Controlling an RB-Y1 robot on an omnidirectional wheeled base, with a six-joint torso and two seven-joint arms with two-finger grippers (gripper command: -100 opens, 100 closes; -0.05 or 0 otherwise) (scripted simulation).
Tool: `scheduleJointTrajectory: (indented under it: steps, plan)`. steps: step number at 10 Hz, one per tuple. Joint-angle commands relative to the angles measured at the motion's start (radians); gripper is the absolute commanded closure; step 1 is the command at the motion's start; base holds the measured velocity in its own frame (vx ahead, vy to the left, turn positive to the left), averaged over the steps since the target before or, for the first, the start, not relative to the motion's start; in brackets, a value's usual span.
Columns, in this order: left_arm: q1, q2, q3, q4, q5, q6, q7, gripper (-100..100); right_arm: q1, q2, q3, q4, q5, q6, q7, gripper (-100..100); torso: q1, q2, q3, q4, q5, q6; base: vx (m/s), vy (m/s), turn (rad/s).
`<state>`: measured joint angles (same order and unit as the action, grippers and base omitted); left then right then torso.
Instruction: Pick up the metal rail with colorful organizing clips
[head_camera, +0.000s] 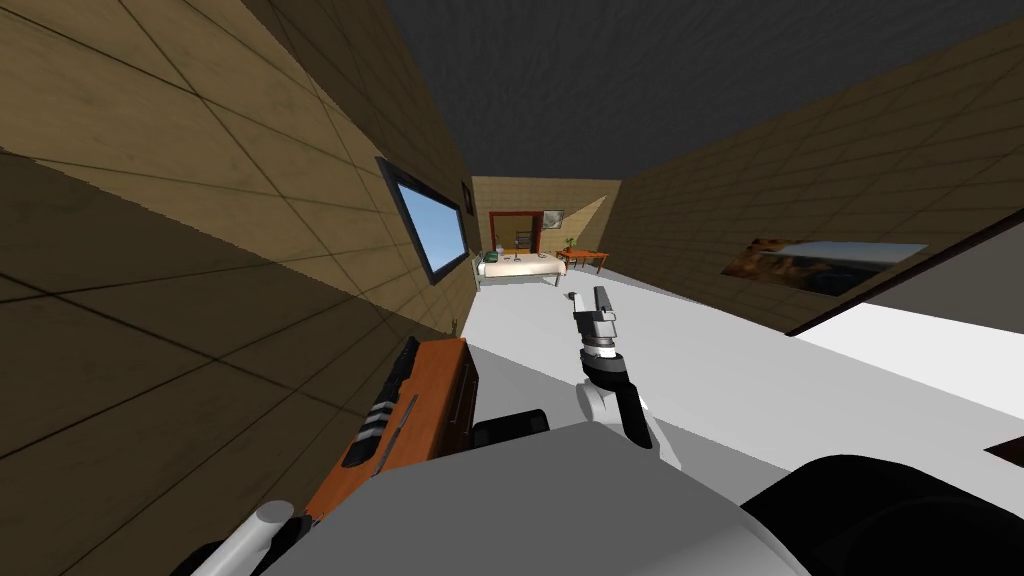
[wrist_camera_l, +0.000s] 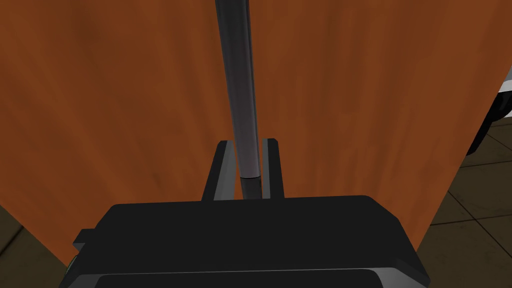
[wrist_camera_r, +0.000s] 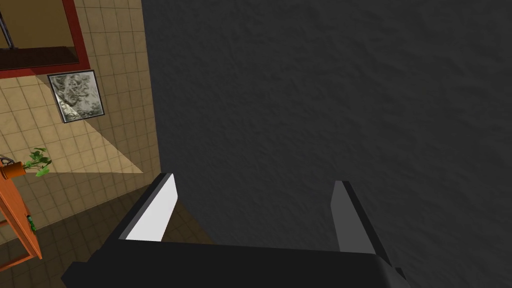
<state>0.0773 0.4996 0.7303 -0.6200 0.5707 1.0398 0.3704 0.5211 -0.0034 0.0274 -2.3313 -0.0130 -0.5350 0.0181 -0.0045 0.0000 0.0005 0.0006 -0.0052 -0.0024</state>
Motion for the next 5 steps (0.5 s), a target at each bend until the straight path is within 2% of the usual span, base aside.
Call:
scheduleJointTrajectory:
  steps: [1,3,4,5]
  plan:
    - [-0.031,0.025,0.01,0.044,-0.01,0.002,0.0,100,0.0,0.0,0.0,0.0,0.0,0.0,0.0,0,0.0,0.0,0.0,0.0,0.0,0.0,-0.074,-0.032,-0.046]
    - [-0.069,0.054,0.023,0.095,-0.022,0.005,0.003,100,0.0,0.0,0.0,0.0,0.0,0.0,0.0,0,-0.001,-0.002,-0.001,0.0,-0.001,0.0,-0.067,-0.028,-0.052]
    - [-0.059,0.047,0.019,0.089,-0.016,0.0,-0.003,100,0.0,0.0,0.0,0.0,0.0,0.0,0.0,0,-0.001,-0.001,-0.001,0.0,-0.002,0.0,-0.033,-0.009,-0.014]
    - [-0.062,0.049,0.02,0.092,-0.016,-0.001,-0.004,0,0.0,0.0,0.0,0.0,0.0,0.0,0.0,0,-0.001,-0.003,-0.002,-0.001,-0.002,-0.001,-0.005,-0.001,0.003]
